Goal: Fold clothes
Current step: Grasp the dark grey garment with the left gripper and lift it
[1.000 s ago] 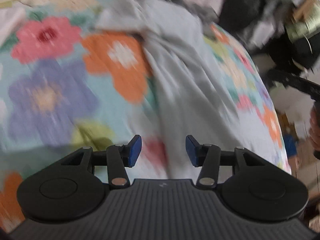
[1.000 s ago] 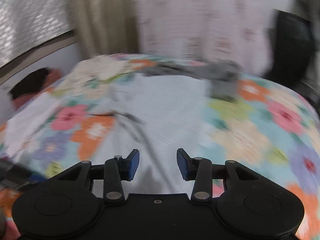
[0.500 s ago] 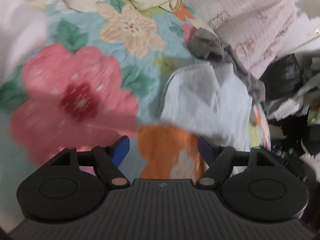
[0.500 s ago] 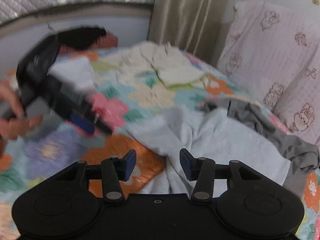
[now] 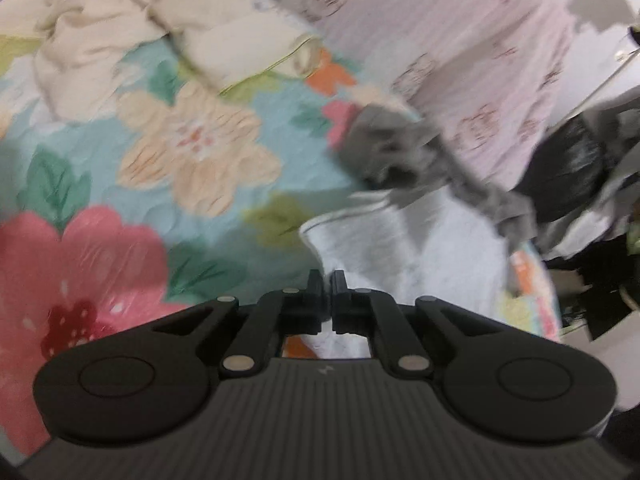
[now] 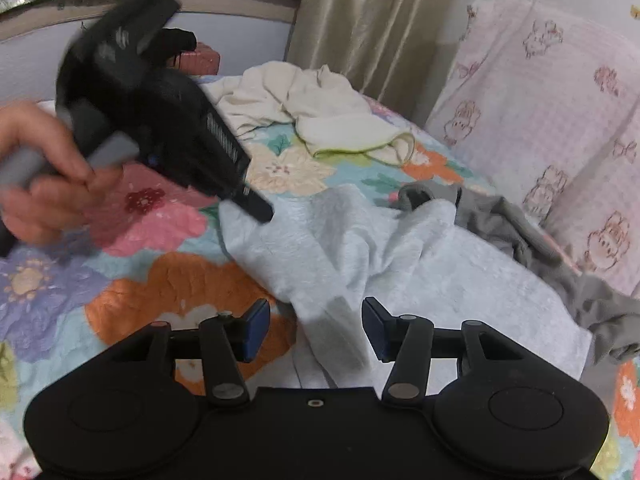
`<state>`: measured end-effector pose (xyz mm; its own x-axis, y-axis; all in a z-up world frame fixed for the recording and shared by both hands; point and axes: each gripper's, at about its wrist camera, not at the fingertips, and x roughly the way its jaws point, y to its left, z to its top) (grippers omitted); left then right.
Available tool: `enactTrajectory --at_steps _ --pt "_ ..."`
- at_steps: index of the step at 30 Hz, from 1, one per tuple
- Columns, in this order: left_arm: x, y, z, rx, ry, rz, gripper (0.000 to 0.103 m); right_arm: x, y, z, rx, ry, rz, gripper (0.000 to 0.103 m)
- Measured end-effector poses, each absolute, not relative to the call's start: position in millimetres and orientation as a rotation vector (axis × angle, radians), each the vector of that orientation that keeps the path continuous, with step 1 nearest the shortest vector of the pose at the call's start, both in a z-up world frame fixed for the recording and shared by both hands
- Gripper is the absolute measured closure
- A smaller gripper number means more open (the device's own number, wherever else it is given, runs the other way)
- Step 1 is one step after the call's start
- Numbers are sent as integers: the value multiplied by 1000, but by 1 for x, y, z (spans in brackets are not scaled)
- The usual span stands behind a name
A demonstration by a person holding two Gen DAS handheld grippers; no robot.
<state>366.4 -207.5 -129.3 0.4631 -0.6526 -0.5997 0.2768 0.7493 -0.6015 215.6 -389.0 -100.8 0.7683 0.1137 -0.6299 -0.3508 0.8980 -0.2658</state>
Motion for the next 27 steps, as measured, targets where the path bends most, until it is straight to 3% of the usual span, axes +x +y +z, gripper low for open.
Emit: enactTrajectory --at_steps 5,9,10,13,16,18,19,20,27 --pt "369 -219 -93 -490 865 -752 100 225 -382 -102 -470 589 184 42" --pt "369 -248 -62 -463 811 -888 100 230 -401 -79 -432 480 141 47" --pt "369 -258 -53 -442 794 -920 100 232 -411 -71 -391 468 139 54" --pt "371 -290 -32 -397 758 -988 100 241 -443 -53 -260 467 149 97" --pt "375 -314 -16 -381 744 -994 98 240 -475 -42 -148 440 110 99" --pt "378 -321 -11 -383 723 -948 87 241 -498 -38 -94 435 42 100" --pt "381 -322 -11 -394 710 -932 69 241 -511 -38 -72 439 -7 100" --pt "384 -319 -15 -413 703 -923 57 245 -525 -40 -48 461 -47 100" --pt "409 -314 -89 -268 839 -805 57 276 -625 -78 203 622 -219 100"
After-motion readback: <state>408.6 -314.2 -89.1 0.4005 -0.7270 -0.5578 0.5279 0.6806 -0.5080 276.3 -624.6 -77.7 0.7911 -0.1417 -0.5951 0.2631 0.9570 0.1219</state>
